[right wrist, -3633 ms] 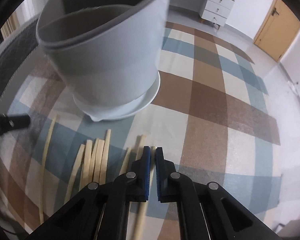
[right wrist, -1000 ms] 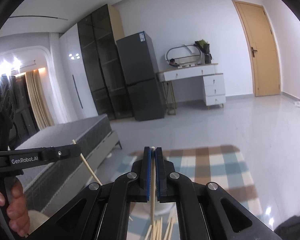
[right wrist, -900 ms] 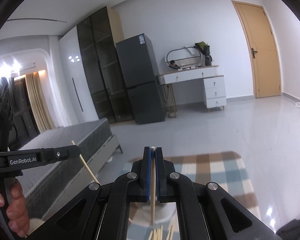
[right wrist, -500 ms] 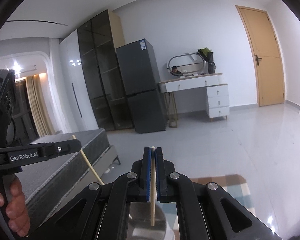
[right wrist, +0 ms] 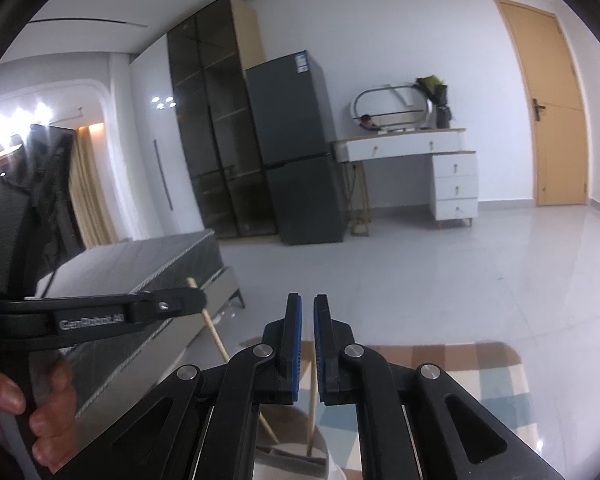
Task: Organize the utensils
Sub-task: 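Open both grippers to release the sticks into the holder and withdraw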
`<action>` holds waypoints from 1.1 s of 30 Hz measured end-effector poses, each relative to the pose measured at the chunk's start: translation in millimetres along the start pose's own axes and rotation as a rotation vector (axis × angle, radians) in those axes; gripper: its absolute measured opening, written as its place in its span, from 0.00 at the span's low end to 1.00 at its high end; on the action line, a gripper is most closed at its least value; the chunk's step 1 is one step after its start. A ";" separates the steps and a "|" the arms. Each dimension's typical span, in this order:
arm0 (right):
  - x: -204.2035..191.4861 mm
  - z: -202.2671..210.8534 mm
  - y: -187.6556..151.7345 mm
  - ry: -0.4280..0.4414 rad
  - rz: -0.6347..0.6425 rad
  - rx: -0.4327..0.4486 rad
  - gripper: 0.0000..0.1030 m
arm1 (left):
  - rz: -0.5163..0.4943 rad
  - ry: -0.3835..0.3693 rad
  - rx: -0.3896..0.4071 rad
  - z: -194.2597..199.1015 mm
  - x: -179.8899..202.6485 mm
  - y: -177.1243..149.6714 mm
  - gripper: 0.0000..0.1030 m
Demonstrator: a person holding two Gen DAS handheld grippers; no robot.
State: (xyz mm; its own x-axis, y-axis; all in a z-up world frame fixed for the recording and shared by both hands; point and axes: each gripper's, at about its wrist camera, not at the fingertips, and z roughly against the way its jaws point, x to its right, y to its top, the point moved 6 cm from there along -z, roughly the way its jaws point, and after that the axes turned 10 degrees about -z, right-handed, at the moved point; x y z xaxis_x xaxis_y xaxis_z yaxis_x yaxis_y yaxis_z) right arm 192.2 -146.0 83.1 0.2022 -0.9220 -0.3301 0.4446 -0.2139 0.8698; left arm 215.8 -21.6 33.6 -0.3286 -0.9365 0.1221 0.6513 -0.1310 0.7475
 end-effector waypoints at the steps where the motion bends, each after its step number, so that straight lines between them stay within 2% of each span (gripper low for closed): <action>1: -0.3 0.8 -2.9 0.005 -0.003 -0.008 0.10 | 0.012 -0.006 -0.020 -1.9 -1.7 -3.4 0.02; 3: 1.1 4.9 -5.4 0.009 -0.016 -0.013 0.16 | 0.027 -0.014 -0.039 -0.3 -2.8 -4.4 0.07; 4: 2.5 9.2 -5.4 0.015 -0.027 -0.011 0.21 | 0.030 -0.013 -0.040 0.8 -2.4 -1.9 0.14; 5: 5.1 12.4 -2.0 0.016 -0.035 -0.006 0.22 | 0.033 -0.006 -0.031 7.4 -3.2 -2.8 0.25; 6: 6.3 17.6 -0.2 0.012 -0.041 0.001 0.24 | 0.036 0.005 -0.021 12.1 -3.2 -0.9 0.31; 7: 7.2 20.1 2.2 0.006 -0.044 0.006 0.26 | 0.039 0.017 -0.004 19.0 -3.7 0.4 0.43; 8: 9.0 25.9 3.2 -0.001 -0.048 0.011 0.29 | 0.043 0.027 0.018 27.4 -4.2 0.8 0.49; 10: 11.1 40.8 3.7 -0.017 -0.057 0.023 0.39 | 0.049 0.050 0.043 37.8 -6.8 2.3 0.55; 13: 16.4 57.5 7.1 -0.040 -0.064 0.037 0.44 | 0.045 0.109 0.057 54.5 -10.8 0.1 0.64; 14: 17.1 64.2 7.2 -0.045 -0.057 0.038 0.45 | 0.030 0.139 0.063 65.0 -8.6 -2.6 0.66; 18: 17.3 89.1 7.3 -0.074 -0.035 0.044 0.55 | -0.016 0.162 0.105 87.2 0.2 -7.9 0.71; 20: 15.4 103.1 6.7 -0.076 -0.032 0.050 0.60 | -0.012 0.178 0.129 100.0 4.1 -12.0 0.78; 24: 4.8 135.4 3.5 -0.069 -0.025 0.084 0.82 | 0.020 0.172 0.154 117.4 8.3 -22.1 0.79; 26: 0.5 145.8 4.0 -0.064 -0.028 0.100 0.87 | 0.031 0.169 0.162 125.8 11.4 -27.5 0.79; 33: -19.1 179.5 -11.8 -0.042 0.004 0.118 0.90 | 0.035 0.188 0.193 146.2 25.5 -48.0 0.83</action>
State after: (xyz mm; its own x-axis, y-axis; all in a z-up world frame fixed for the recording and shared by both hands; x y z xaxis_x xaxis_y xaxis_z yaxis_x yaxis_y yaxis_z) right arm 26.4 -183.8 145.0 0.1658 -0.9351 -0.3131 0.3378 -0.2445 0.9089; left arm 76.2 8.4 96.3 -0.1633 -0.9858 0.0400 0.5114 -0.0499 0.8579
